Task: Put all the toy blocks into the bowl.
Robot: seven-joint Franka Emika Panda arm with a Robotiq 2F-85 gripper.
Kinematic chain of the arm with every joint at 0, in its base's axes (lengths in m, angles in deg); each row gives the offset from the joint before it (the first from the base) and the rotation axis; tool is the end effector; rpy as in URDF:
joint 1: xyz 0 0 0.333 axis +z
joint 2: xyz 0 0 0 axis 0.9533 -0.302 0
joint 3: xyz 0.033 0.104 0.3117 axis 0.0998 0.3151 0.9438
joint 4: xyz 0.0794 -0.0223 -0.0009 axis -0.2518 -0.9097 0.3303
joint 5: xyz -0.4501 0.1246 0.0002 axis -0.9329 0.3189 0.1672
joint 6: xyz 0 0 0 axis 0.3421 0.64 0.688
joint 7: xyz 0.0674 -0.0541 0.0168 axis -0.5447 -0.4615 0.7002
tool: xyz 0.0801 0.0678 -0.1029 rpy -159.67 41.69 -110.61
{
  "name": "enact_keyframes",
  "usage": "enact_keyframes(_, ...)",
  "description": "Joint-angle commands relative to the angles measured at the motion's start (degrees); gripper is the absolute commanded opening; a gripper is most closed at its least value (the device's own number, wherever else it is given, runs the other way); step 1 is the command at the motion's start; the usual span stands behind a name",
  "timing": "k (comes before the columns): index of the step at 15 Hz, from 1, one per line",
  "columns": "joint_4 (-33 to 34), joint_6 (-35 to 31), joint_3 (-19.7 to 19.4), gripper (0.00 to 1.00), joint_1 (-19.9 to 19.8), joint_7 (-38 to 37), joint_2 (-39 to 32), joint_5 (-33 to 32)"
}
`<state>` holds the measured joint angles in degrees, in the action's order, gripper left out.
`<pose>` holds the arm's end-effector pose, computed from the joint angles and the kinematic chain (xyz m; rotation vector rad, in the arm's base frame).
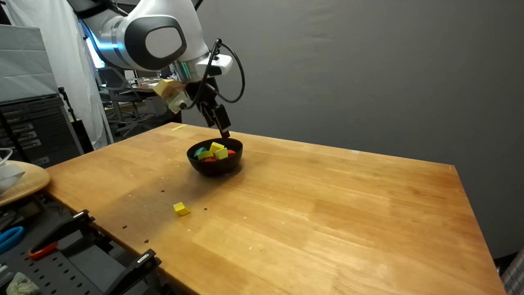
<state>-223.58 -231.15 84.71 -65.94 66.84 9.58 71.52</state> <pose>0.5467 0.0210 0.1585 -2.9725 0.5618 -0.4335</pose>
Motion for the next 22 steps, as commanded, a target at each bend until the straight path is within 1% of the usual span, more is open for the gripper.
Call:
enact_keyframes(1,-7.94,5.32,-6.10,1.00,1.31,-5.01,10.09,-9.48)
enact_keyframes(2,-10.16,5.60,-4.58,1.00,-1.53,-4.13,11.57,-10.56)
enact_keyframes(3,-12.27,5.90,-3.49,1.00,-3.04,-1.18,12.62,-8.43)
enact_keyframes(5,-15.91,5.51,-2.47,1.00,-4.69,3.21,13.90,-4.90)
enact_keyframes(6,-17.80,5.45,-1.95,1.00,-4.74,7.19,14.33,-0.79)
enact_keyframes(7,-18.49,5.85,-1.86,1.00,-4.78,10.38,13.90,1.71)
enact_keyframes(8,-15.49,7.39,-1.72,0.99,-4.32,15.42,10.92,6.63)
enact_keyframes(9,-16.34,8.04,-1.55,0.98,-4.29,19.17,11.12,9.91)
enact_keyframes(10,-16.31,8.88,-1.31,1.00,-4.56,22.43,10.52,13.13)
enact_keyframes(11,-16.17,8.94,-1.07,0.98,-4.96,24.36,9.54,14.91)
enact_keyframes(12,-16.16,8.16,-2.33,1.00,-3.68,26.08,8.35,16.41)
enact_keyframes(13,-16.17,7.87,-2.21,0.98,-3.80,27.25,7.45,17.56)
enact_keyframes(15,-16.16,7.20,-2.47,0.96,-4.01,27.02,5.03,16.40)
enact_keyframes(17,-16.14,7.30,-2.54,0.98,-3.69,26.11,2.75,14.99)
enact_keyframes(18,-16.14,7.40,-2.28,0.99,-3.57,26.24,1.82,15.44)
enact_keyframes(20,-16.09,7.18,-2.04,0.98,-3.34,26.05,-0.06,15.44)
enact_keyframes(21,-16.05,6.15,-2.30,0.88,-2.89,25.15,-1.31,14.60)
enact_keyframes(22,-16.02,5.45,-2.42,0.73,-2.53,24.73,-2.11,14.35)
